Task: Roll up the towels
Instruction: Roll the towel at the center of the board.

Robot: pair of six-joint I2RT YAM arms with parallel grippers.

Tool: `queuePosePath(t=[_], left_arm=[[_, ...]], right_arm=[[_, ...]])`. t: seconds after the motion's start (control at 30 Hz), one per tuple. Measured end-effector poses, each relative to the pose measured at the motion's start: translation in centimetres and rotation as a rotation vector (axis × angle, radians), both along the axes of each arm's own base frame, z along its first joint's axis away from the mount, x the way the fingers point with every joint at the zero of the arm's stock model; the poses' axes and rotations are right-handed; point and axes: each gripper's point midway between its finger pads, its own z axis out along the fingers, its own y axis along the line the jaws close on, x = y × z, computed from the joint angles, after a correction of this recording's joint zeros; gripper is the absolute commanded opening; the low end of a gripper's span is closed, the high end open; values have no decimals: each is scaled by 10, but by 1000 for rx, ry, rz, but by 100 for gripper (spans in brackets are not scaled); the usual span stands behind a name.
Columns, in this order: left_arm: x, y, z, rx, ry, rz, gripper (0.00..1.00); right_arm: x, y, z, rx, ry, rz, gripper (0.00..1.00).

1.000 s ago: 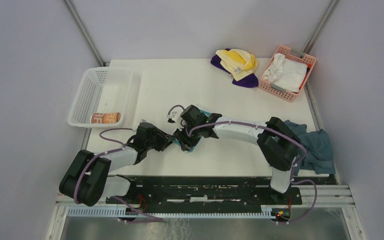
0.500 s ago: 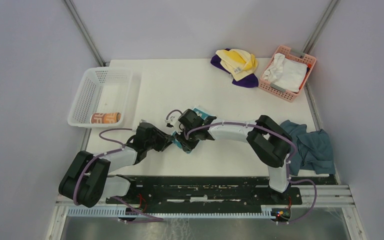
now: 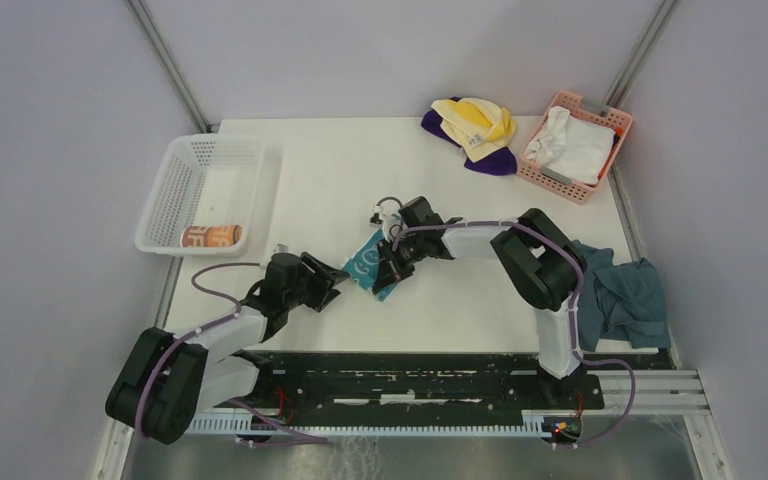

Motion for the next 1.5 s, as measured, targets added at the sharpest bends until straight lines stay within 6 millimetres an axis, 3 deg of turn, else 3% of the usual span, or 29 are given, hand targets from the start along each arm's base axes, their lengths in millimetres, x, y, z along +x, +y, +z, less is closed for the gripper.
queuePosePath(t=[0.27, 0.5, 0.6, 0.83, 0.93, 1.1, 1.33, 1.5], left_arm=[[6, -10, 2, -42, -28, -33, 64], [19, -19, -3, -90, -55, -62, 54], [23, -20, -5, -109, -62, -67, 45], [22, -20, -16, -116, -36, -70, 5], [22, -21, -17, -122, -35, -76, 3], [21, -21, -17, -124, -32, -78, 3], [19, -14, -14, -86, 10, -46, 3], [22, -8, -5, -34, 42, -8, 3]], right_arm=[[-4, 0, -7, 80, 206, -21, 1], [-5, -2, -10, 112, 308, -33, 1], [-4, -3, -10, 115, 326, -39, 2], [-4, -3, -10, 107, 337, -49, 11], [-3, -4, -10, 95, 329, -56, 21], [3, -7, 1, 63, 242, -76, 47], [16, -15, 42, 22, -57, -97, 57], [8, -11, 61, -36, -291, -57, 58]])
